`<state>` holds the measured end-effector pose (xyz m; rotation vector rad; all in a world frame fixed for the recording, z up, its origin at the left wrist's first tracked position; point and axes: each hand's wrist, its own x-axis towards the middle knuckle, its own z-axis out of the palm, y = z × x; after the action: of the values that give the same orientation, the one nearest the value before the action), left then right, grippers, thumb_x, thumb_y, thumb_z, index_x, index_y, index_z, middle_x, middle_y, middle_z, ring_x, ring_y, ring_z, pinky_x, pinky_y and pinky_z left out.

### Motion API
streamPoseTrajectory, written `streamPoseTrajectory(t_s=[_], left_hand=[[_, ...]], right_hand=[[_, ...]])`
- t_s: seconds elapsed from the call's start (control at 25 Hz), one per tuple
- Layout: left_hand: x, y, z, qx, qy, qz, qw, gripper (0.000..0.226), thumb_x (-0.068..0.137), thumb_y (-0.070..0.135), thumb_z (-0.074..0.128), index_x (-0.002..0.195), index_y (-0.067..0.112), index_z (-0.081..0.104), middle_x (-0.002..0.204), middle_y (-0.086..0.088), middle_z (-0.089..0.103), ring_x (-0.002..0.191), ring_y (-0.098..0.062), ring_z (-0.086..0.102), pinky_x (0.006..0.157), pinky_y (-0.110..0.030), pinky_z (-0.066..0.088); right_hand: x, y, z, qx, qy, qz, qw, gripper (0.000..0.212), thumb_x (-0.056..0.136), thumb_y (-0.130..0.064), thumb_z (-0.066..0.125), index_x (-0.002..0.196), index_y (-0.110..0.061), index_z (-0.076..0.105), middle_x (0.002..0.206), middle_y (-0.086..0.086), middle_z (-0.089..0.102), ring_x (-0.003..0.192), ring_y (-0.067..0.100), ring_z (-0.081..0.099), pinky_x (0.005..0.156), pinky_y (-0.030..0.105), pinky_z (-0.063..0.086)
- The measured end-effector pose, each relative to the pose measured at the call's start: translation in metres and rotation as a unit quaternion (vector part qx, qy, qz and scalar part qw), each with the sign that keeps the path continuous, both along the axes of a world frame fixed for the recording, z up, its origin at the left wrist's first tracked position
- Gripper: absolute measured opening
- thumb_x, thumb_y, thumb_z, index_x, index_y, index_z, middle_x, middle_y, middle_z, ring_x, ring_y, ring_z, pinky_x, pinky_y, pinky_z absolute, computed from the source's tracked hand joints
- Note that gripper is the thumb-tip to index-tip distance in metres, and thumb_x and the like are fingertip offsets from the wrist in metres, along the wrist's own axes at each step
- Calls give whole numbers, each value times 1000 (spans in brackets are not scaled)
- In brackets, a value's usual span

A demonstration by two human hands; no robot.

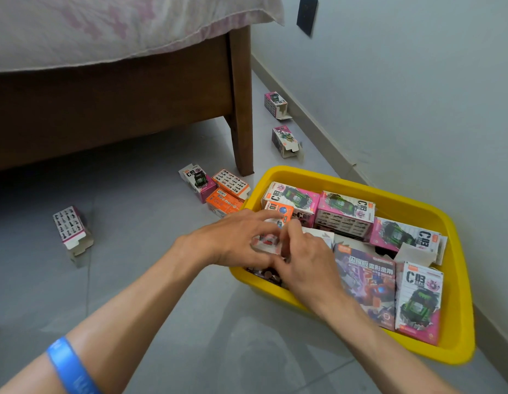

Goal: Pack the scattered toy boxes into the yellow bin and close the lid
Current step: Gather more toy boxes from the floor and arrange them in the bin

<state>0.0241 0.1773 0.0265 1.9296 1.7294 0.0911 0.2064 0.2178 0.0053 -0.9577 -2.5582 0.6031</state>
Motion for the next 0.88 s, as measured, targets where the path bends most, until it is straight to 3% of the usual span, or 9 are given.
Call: streamPoseTrajectory(t_s=[0.12, 0.2, 0.28, 0.36, 0.48, 0.56, 0.72, 0.8, 0.88], left_hand=[[3, -2, 1, 47, 16, 23, 999, 45, 84, 64, 59, 124, 45, 54, 142, 19, 35, 121, -11, 44, 93, -36, 47], [7, -1, -3, 110, 22, 65, 992, 34, 88, 61, 56, 116, 42, 62, 125, 15, 49, 109, -10, 53, 85, -34, 49], [14, 2, -12, 195, 32, 126, 972, 29, 91, 53, 58, 114, 37, 66, 113, 12, 58, 103, -13, 56, 82, -35, 50], [18, 5, -26, 225, 25, 243, 943, 39, 91, 48, 61, 127, 34, 57, 124, 7, 53, 114, -17, 49, 88, -37, 50], [18, 5, -38, 124, -130, 409, 895, 52, 95, 49, 56, 142, 36, 39, 141, 2, 48, 121, -18, 51, 96, -44, 51], [13, 5, -37, 95, -218, 440, 866, 41, 97, 44, 56, 136, 36, 46, 130, 2, 60, 100, -8, 64, 80, -34, 59], [-10, -12, -17, -35, -292, 421, 858, 28, 88, 36, 72, 110, 32, 56, 91, 4, 72, 67, -6, 70, 51, -22, 54], [-28, -36, -14, -159, -363, 368, 841, 38, 85, 36, 75, 115, 21, 57, 85, -7, 74, 66, -15, 70, 54, -27, 55], [-52, -68, -20, -186, -421, 371, 807, 37, 88, 36, 70, 116, 13, 62, 85, -11, 74, 68, -20, 70, 61, -28, 57]], right_hand=[[19, 18, 6, -153, 63, -20, 986, 23, 85, -25, 69, 97, -29, 50, 88, -11, 67, 85, 14, 61, 72, 35, 48], [47, 22, 3, -65, 40, -128, 989, 18, 88, -31, 66, 100, -29, 53, 98, -11, 60, 93, 15, 55, 75, 34, 43], [64, 17, -4, -28, -84, -171, 981, 27, 92, -41, 60, 112, -26, 51, 108, -4, 58, 100, 22, 53, 77, 37, 40], [67, 7, -9, -28, -141, -164, 976, 33, 97, -45, 52, 120, -23, 51, 113, 0, 62, 102, 25, 55, 79, 39, 41], [64, -6, 0, 79, -53, -149, 984, 25, 94, -39, 54, 105, -18, 60, 97, 2, 63, 87, 27, 56, 72, 41, 44], [54, -15, 9, 119, -9, -93, 988, 23, 90, -40, 51, 97, -19, 60, 93, -1, 60, 81, 24, 53, 67, 39, 42], [-4, -13, 24, 125, -15, 15, 992, 21, 89, -35, 58, 92, -16, 66, 95, 3, 65, 84, 28, 57, 69, 42, 46], [-38, -11, 30, 124, -12, 41, 991, 17, 87, -32, 60, 86, -16, 66, 88, 4, 66, 82, 30, 58, 69, 41, 44], [-74, -12, 32, 124, -1, 80, 989, 14, 83, -31, 58, 82, -18, 65, 84, 2, 66, 78, 29, 58, 66, 38, 41]])
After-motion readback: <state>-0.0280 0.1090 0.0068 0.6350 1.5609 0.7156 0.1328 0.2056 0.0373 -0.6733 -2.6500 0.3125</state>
